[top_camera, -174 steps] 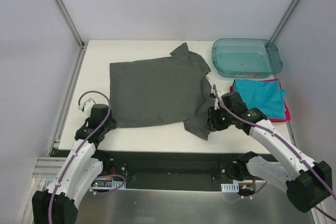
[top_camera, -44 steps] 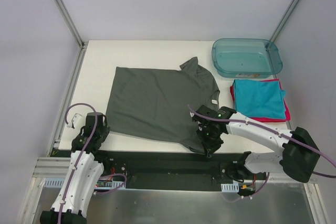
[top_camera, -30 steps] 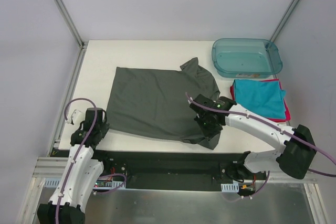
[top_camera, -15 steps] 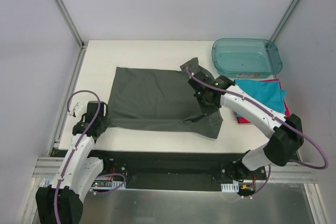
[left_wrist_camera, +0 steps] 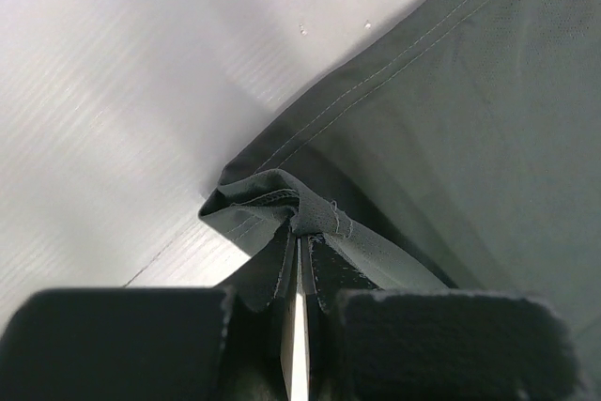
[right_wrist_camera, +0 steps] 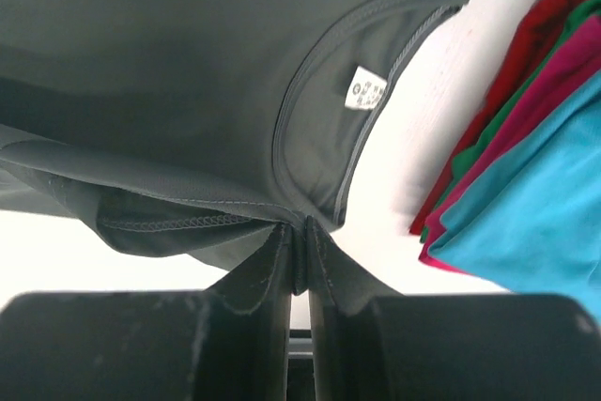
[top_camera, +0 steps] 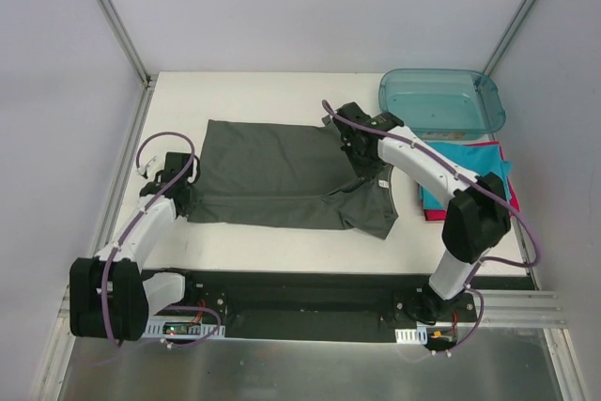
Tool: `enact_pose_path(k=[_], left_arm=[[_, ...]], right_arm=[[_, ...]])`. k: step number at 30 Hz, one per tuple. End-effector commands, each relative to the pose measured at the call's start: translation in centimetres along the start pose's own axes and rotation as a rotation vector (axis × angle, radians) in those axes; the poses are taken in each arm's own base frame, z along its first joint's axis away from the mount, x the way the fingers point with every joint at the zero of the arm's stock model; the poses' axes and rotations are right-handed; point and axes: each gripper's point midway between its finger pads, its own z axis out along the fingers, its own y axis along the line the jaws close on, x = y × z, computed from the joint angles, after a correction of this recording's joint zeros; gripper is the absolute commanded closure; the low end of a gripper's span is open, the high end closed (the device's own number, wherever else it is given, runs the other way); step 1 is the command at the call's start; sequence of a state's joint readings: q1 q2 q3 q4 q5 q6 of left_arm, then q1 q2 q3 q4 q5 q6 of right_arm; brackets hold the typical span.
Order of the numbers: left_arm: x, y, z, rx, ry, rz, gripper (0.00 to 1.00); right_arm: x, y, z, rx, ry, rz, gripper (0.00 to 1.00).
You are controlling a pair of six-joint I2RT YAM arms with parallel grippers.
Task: Fold and stack the t-shirts
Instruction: Fold the flattened tshirt in 1/3 of the way
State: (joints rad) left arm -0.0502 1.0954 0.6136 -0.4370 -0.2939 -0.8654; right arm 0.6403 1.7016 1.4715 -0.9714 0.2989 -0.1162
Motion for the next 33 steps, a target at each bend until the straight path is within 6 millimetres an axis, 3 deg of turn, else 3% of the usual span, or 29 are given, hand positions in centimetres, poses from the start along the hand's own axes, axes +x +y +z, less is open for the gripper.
enact_pose_path(k=[1,10,11,13,15,18,19,20,22,23,24,27,30,33], left_arm=[[-1.4,-1.7,0.5,0.014,0.0,0.067,1.0],[-1.6,-2.6,2.7,-0.056,0.044,0.127,1.0],[-1.7,-2.6,2.9,-0.061,0.047,0.132,0.97],[-1.8,-2.7,3.1,-0.067,0.047,0.147,0.8],[-2.1,-2.8,3.2,-0.073,0.043,0.159,0.74],[-3.1,-2.9,2.9,-0.083,0.011,0.175,0.53],[-3.6,-3.0,2.6,-0.083,-0.004,0.174,0.5],[-4.2,-3.3,2.1,-0.075,-0.021,0.17,0.43],[-5.0,-3.7,0.9,-0.046,-0.052,0.153,0.21],[-5.1,-3.8,0.3,-0.023,-0.065,0.138,0.04],[-5.0,-4.0,-0.3,0.005,-0.064,0.127,0.01],[-3.4,-5.2,-1.4,0.137,-0.012,0.109,0.01],[-0.4,-7.2,-1.7,0.313,0.098,0.139,0.01],[1.8,-7.5,-0.9,0.36,0.18,0.149,0.01]], right_arm=[[-3.0,-1.0,1.5,0.01,-0.035,-0.116,0.87],[-7.3,-1.6,6.1,-0.007,-0.069,-0.311,0.87],[-7.5,-1.6,6.6,-0.014,-0.071,-0.33,0.87],[-7.9,-1.7,7.3,-0.028,-0.068,-0.346,0.85],[-8.2,-1.8,7.8,-0.027,-0.067,-0.362,0.79],[-9.2,-2.7,8.2,0.039,-0.083,-0.351,0.73],[-9.9,-3.5,7.9,0.088,-0.095,-0.32,0.66],[-10.3,-4.4,7.4,0.142,-0.105,-0.279,0.47],[-10.9,-5.9,5.7,0.22,-0.141,-0.182,0.24],[-10.7,-6.3,5.1,0.239,-0.151,-0.141,0.19],[-10.6,-6.4,4.3,0.245,-0.171,-0.084,0.15],[-8.1,-6.1,2.7,0.21,-0.181,0.061,0.04],[-3.4,-3.8,2.8,0.086,-0.134,0.171,0.04],[0.6,-1.9,2.4,-0.04,-0.111,0.236,0.08]])
